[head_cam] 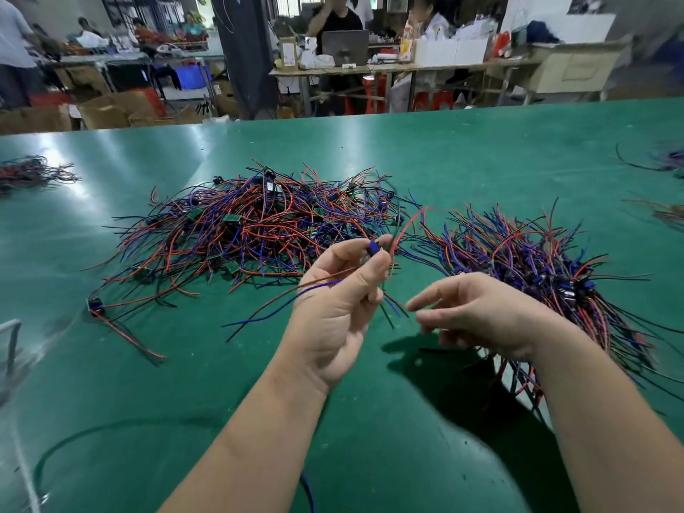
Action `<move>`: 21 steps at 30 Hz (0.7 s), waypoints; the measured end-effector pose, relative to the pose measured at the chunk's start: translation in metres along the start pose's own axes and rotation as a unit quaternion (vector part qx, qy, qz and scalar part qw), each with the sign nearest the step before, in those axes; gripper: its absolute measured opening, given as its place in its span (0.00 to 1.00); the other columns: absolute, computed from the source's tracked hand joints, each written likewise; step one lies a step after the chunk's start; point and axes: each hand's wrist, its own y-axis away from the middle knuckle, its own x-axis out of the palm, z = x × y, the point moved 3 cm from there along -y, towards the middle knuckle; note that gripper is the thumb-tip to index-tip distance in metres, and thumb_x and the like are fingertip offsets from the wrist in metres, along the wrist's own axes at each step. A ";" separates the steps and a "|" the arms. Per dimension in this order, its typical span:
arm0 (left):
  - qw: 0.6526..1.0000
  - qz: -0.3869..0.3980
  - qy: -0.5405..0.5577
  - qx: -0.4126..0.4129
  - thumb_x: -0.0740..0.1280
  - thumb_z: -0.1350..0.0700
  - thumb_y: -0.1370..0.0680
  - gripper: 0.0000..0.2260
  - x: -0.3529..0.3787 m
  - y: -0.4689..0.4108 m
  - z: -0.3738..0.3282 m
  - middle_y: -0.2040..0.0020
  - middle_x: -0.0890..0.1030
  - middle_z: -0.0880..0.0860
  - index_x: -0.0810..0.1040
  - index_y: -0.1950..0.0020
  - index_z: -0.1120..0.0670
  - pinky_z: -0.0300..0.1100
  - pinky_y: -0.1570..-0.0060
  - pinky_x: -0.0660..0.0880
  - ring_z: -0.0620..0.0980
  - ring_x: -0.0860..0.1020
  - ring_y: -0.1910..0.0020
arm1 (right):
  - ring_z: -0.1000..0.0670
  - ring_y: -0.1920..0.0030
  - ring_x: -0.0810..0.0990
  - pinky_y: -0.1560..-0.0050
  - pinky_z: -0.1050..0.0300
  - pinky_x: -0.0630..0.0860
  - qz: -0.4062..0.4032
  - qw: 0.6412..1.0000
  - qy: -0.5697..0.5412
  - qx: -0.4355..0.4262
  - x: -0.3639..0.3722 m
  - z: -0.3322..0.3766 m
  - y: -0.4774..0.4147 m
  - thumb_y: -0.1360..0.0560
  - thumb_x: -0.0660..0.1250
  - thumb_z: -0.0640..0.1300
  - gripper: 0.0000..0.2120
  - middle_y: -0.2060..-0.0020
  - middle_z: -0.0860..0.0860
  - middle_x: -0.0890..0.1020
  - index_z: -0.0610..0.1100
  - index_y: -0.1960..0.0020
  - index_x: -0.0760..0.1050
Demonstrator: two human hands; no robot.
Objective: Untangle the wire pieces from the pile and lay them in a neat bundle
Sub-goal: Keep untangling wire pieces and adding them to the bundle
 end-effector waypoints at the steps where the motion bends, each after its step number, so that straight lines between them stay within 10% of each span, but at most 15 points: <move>1: 0.999 -0.010 -0.019 0.024 0.72 0.63 0.39 0.07 0.000 -0.001 0.000 0.59 0.85 0.52 0.82 0.66 0.51 0.31 0.68 0.73 0.42 0.80 0.68 | 0.54 0.75 0.75 0.76 0.66 0.69 0.019 0.999 -0.036 -0.021 0.006 0.002 -0.001 0.36 0.74 0.42 0.09 0.69 0.47 0.81 0.43 0.56 0.83; 8: 0.938 0.050 -0.308 0.151 0.74 0.71 0.33 0.13 0.002 0.006 0.011 0.51 0.85 0.51 0.79 0.55 0.56 0.38 0.49 0.77 0.46 0.82 0.52 | 0.57 0.70 0.80 0.70 0.68 0.76 -0.033 0.925 -0.352 -0.138 0.023 0.018 -0.008 0.35 0.67 0.42 0.08 0.66 0.49 0.84 0.44 0.62 0.85; 14: 0.942 0.044 -0.331 0.039 0.58 0.78 0.27 0.19 -0.003 0.003 0.011 0.54 0.85 0.51 0.84 0.64 0.62 0.35 0.56 0.78 0.46 0.83 0.54 | 0.59 0.75 0.74 0.73 0.70 0.69 -0.109 0.929 -0.338 -0.103 0.008 0.016 -0.009 0.39 0.70 0.44 0.05 0.74 0.52 0.79 0.45 0.66 0.84; 21: 0.955 -0.035 -0.282 -0.086 0.75 0.54 0.35 0.14 -0.009 0.005 0.021 0.66 0.83 0.55 0.78 0.56 0.60 0.38 0.68 0.79 0.50 0.82 0.69 | 0.58 0.78 0.70 0.75 0.69 0.70 -0.091 0.963 -0.243 -0.068 0.012 0.011 -0.007 0.39 0.73 0.41 0.03 0.75 0.52 0.77 0.42 0.67 0.80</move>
